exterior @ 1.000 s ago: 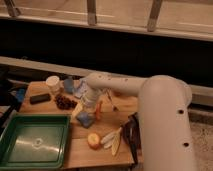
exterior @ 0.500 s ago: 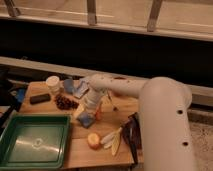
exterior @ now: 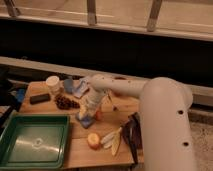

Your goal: Place sponge in metal cup

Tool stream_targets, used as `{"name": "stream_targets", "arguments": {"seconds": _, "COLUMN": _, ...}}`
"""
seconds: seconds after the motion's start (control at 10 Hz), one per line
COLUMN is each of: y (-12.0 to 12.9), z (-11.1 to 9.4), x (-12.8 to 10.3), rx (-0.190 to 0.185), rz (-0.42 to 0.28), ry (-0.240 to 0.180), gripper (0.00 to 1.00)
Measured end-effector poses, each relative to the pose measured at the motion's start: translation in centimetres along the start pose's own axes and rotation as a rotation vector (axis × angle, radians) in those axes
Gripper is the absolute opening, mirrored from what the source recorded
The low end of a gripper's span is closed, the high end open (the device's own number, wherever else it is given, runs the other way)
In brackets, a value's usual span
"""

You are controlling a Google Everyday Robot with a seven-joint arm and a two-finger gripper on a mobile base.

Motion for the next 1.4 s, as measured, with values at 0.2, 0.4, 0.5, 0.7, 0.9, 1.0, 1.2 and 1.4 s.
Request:
{"name": "stream_targets", "arguments": {"seconds": 0.2, "y": -0.1, "z": 0.9, "x": 0.0, "rx": 0.005, "rz": 0.010, "ry": 0.014, "gripper": 0.19}}
{"name": "stream_targets", "arguments": {"seconds": 0.4, "y": -0.2, "z": 1.7, "x": 0.1, "rx": 0.008, "rz": 0.012, "ry": 0.024, "gripper": 0.01}}
{"name": "stream_targets", "arguments": {"seconds": 0.5, "y": -0.2, "z": 1.7, "x": 0.1, "rx": 0.009, "rz": 0.011, "ry": 0.023, "gripper": 0.00}}
{"name": "stream_targets", "arguments": {"seconds": 0.7, "y": -0.1, "z": 1.6, "x": 0.1, "rx": 0.009, "rz": 0.008, "ry": 0.024, "gripper": 0.00}}
{"name": "stream_targets", "arguments": {"seconds": 0.9, "y": -0.1, "z": 0.3, "x": 0.1, "rx": 0.000, "rz": 0.015, "ry": -0.016, "gripper": 0.00}}
{"name": "stream_targets", "arguments": {"seconds": 1.0, "y": 0.5, "z": -1.7, "x": -0.2, "rx": -0.013, "rz": 0.018, "ry": -0.058, "gripper": 0.00}}
{"name": "stream_targets", "arguments": {"seconds": 1.2, "y": 1.7, "z": -5.0, "x": -0.9, "rx": -0.023, "rz": 0.017, "ry": -0.117, "gripper": 0.00}}
{"name": "stream_targets", "arguments": {"seconds": 1.4, "y": 1.5, "z": -9.0, "x": -2.0, "rx": -0.013, "rz": 0.031, "ry": -0.187, "gripper": 0.00}}
